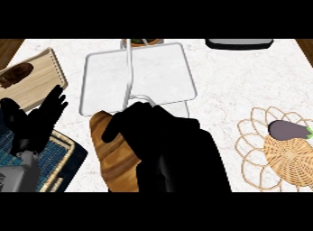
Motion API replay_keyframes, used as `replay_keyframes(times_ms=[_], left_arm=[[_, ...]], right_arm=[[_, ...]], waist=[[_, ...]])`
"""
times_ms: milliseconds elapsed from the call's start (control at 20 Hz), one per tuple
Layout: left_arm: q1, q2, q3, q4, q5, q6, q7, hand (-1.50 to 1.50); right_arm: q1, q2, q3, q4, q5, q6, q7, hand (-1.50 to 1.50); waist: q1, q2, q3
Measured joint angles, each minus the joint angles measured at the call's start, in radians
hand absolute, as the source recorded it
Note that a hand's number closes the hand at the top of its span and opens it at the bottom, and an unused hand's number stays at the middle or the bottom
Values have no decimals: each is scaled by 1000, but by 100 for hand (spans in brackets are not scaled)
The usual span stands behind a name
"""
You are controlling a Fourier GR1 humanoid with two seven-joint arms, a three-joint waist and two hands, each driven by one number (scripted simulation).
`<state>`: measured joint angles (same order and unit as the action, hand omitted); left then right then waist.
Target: Pick the croissant from the placemat and place it in the tiered shelf
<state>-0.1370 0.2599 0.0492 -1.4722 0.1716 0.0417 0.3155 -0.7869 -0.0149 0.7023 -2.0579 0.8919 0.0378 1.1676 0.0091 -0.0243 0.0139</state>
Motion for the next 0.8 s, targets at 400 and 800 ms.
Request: replay_keyframes(times_ms=[400, 800], left_arm=[[-3, -7, 2, -6, -2, -5, -4, 0], [-5, -12, 5, -10, -13, 0, -1, 0]], right_arm=[[-249, 3, -242, 167, -119, 47, -14, 150], [-435, 8, -395, 399, -229, 108, -67, 150]], waist=[[8, 7, -1], [6, 13, 1]])
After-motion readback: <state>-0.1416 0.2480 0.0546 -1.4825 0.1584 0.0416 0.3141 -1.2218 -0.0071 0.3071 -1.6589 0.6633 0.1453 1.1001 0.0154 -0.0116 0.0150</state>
